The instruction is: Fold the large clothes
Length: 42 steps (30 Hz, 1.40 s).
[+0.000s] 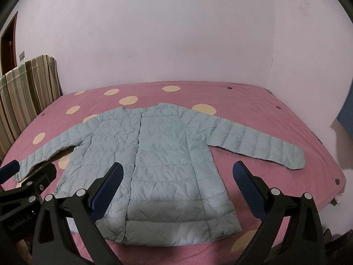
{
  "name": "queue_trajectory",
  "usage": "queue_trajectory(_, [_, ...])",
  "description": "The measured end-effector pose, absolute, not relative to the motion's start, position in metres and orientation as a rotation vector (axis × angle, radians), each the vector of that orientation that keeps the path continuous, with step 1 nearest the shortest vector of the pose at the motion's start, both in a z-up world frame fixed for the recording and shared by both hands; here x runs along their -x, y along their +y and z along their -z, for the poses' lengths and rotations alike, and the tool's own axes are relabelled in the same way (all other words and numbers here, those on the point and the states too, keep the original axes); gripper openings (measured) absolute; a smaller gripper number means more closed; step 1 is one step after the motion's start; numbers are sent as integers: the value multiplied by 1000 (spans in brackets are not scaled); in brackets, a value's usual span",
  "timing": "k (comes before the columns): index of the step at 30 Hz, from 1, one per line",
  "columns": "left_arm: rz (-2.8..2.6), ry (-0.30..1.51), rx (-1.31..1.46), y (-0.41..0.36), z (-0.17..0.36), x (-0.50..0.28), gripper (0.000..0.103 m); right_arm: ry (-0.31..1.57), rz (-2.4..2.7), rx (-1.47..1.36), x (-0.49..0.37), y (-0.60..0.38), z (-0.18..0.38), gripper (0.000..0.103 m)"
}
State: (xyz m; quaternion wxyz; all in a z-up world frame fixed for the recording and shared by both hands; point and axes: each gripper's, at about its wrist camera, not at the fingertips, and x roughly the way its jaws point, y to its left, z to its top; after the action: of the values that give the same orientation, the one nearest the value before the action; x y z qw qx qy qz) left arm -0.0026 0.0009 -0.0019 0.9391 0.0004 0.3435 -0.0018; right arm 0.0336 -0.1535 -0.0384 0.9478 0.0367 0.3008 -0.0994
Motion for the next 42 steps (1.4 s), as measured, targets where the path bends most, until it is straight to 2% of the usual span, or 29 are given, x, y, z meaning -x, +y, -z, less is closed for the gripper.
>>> queue_trajectory(17, [4, 705, -1, 2, 5, 2, 101, 616, 203, -73, -41, -143, 43, 99])
queue_trajectory(24, [-7, 735, 18, 7, 27, -12, 101, 643, 212, -108, -49, -144, 58, 99])
queue_trajectory(34, [-151, 875, 244, 109, 96, -95, 101, 639, 286, -407, -73, -239, 118, 99])
queue_trajectory(42, [-332, 881, 384, 209, 151, -135, 101, 652, 469, -621, -88, -362, 162, 98])
